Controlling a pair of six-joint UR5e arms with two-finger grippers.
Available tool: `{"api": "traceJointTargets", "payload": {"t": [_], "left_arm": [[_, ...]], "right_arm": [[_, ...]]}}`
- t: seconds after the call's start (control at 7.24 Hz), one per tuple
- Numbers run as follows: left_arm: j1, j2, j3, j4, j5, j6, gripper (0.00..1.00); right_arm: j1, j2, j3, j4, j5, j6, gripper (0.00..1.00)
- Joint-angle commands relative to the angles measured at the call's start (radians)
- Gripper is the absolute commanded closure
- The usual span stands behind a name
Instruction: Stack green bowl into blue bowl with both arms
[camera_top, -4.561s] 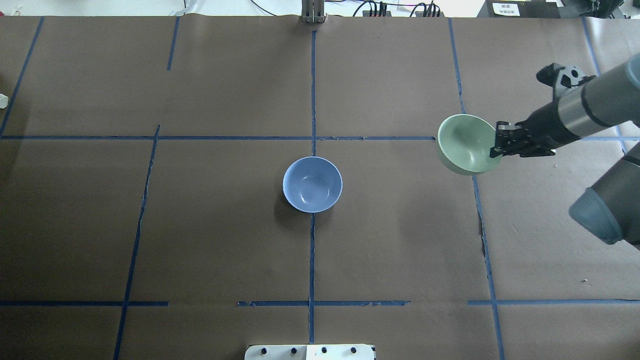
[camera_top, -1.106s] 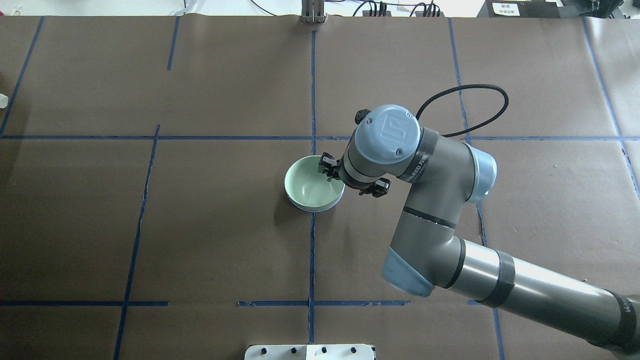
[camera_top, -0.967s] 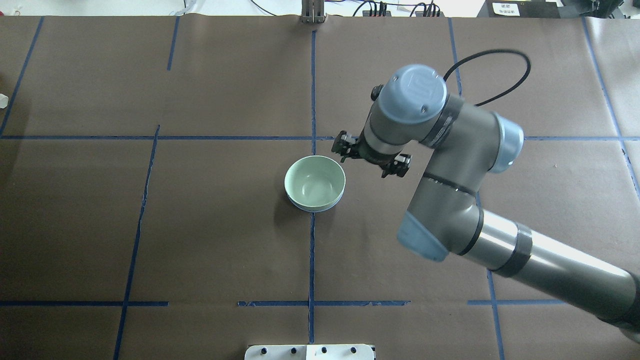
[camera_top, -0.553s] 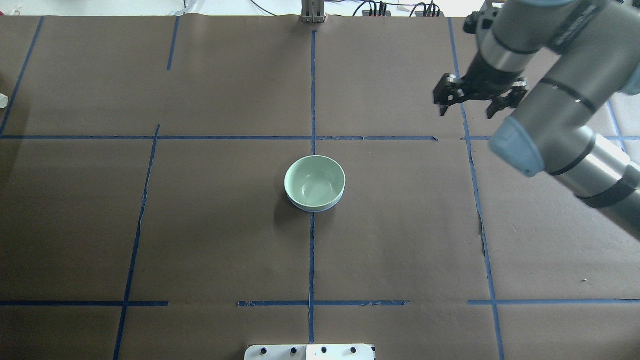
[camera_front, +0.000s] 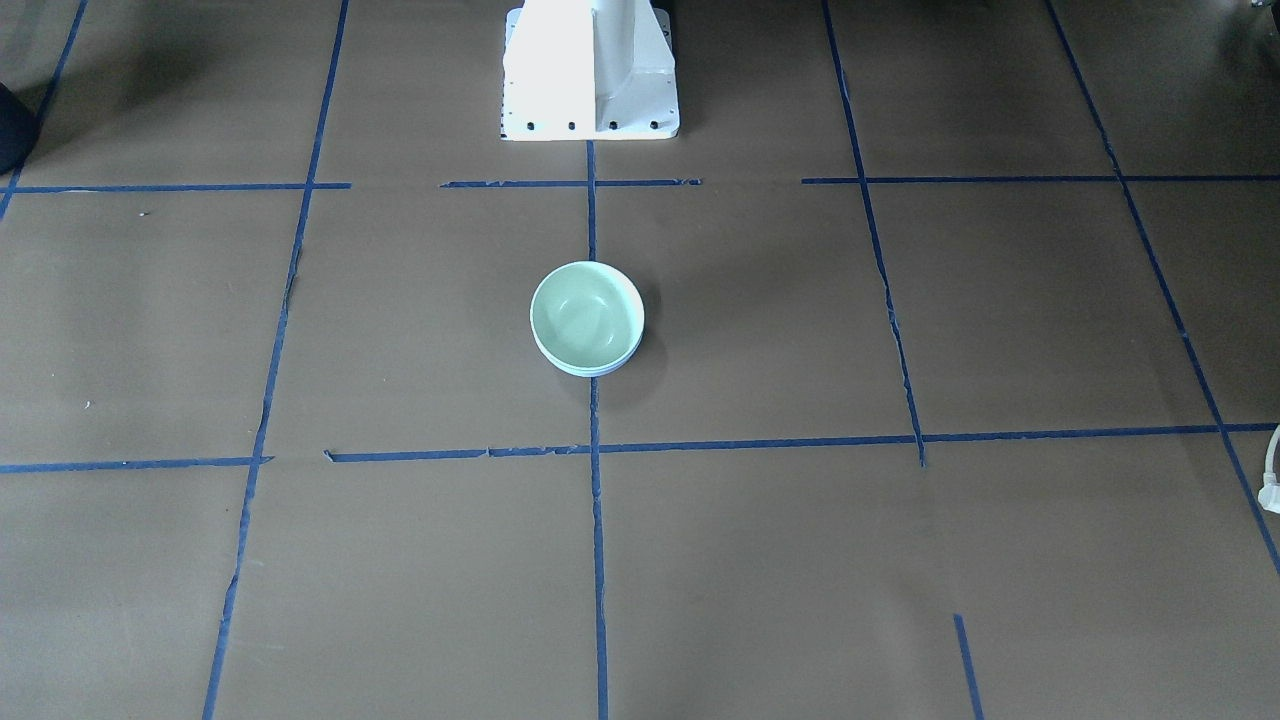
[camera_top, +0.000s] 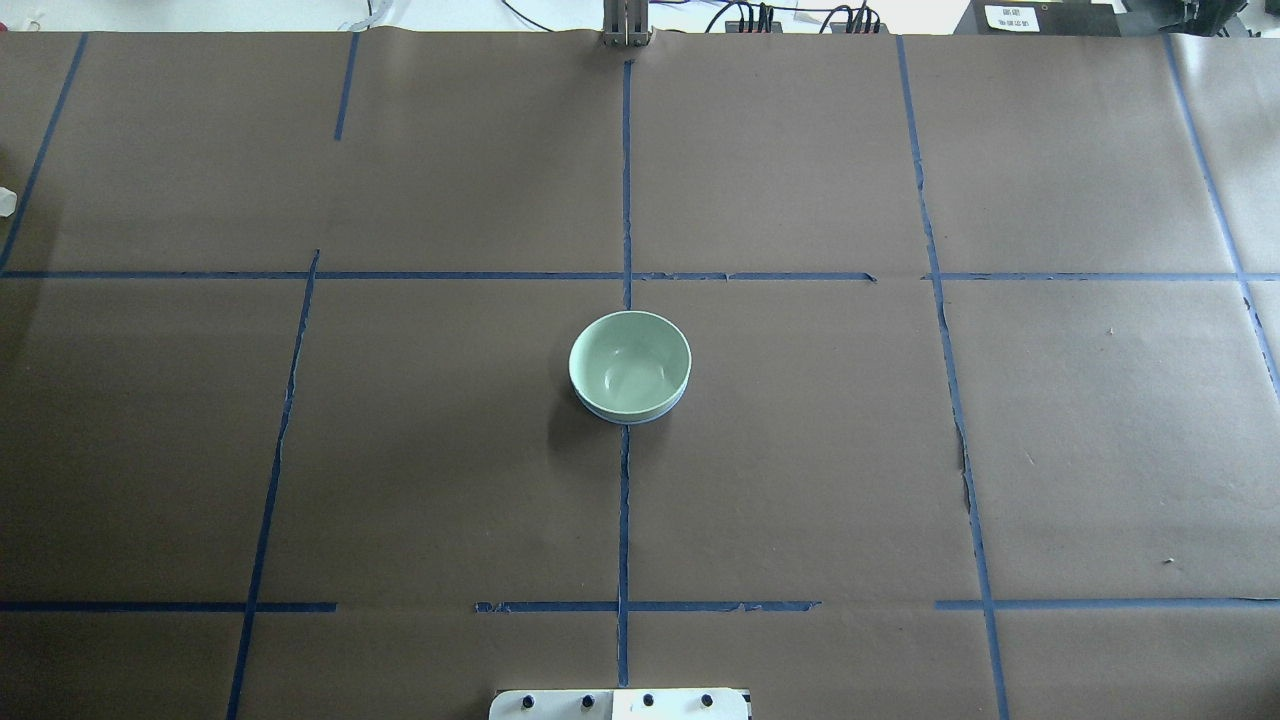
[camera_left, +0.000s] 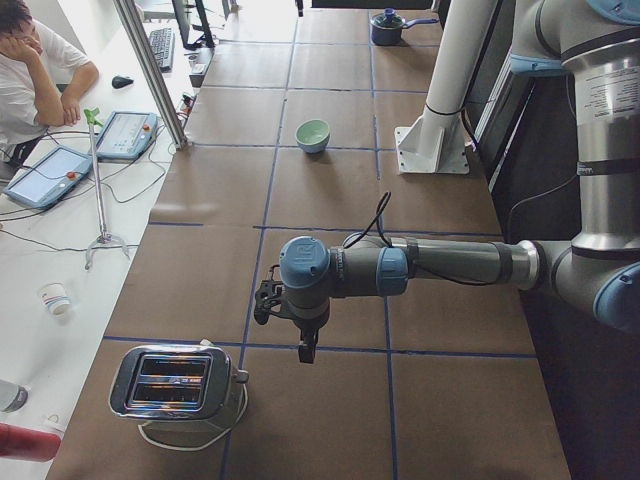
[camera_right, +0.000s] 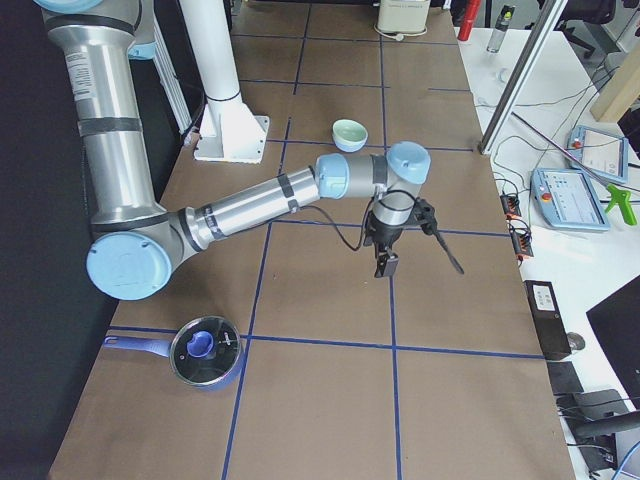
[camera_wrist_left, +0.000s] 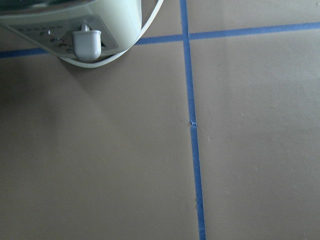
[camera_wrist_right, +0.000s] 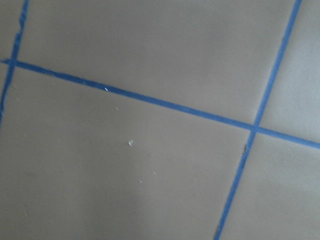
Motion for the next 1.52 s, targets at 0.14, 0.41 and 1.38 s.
{"api": "traceJointTargets", "payload": {"t": [0.14, 0.41, 1.38], "left_arm": [[-0.001, 0.016, 0.014, -0.038, 0.006, 0.002, 0.00], [-0.001, 0.018, 0.014, -0.038, 0.009, 0.002, 0.00], [-0.001, 0.024, 0.014, -0.041, 0.003, 0.002, 0.00]], "right_arm": [[0.152, -0.263, -0.001, 0.103, 0.006, -0.157, 0.00], [0.151, -0.265, -0.013, 0.181, 0.011, -0.004, 0.00], [0.139, -0.264, -0.016, 0.199, 0.032, 0.047, 0.00]]}}
